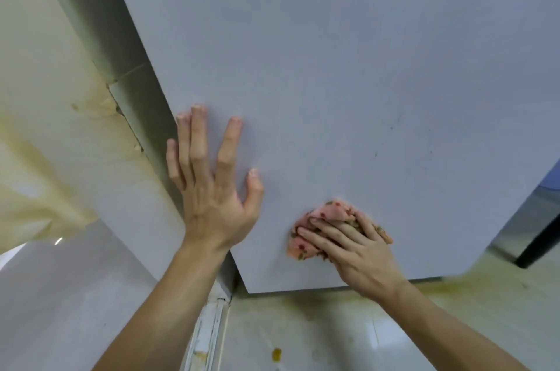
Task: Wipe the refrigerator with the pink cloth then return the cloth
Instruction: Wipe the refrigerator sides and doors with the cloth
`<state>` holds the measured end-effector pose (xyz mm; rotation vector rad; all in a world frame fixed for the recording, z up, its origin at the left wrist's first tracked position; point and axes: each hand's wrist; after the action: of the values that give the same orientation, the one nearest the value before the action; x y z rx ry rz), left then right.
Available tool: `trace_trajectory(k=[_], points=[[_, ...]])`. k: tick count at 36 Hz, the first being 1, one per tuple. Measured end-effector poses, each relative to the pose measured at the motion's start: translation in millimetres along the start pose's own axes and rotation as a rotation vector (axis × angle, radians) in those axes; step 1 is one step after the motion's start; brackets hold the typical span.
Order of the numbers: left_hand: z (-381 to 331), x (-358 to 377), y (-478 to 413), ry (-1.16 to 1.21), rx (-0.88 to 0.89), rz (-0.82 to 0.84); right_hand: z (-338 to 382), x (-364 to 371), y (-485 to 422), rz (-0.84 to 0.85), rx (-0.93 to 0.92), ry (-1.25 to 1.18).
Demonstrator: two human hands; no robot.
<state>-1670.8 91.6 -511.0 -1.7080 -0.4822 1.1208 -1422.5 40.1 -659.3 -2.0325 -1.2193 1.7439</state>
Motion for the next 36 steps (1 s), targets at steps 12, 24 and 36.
trace_trajectory(k=[12,24,36], points=[[-32.6,9.3,-16.6,0.01,0.044,-0.075,-30.0,-125.5,-157.3,-0.597,0.456,-0.178],[-44.0,21.0,-17.0,0.022,0.039,-0.109,-20.5,-25.0,-48.0,-0.409,0.179,-0.043],[-54.5,25.9,-13.9,-0.003,0.047,-0.099,-34.9,-7.8,10.2,-0.131,0.058,0.032]])
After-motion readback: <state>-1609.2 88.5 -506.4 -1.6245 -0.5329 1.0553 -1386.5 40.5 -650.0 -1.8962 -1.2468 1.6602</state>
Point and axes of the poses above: each hand's wrist, its own y-axis away from the middle knuckle, its own x-axis out of the palm, z = x × y, and after that the axes turned 3 degrees about z, right-handed
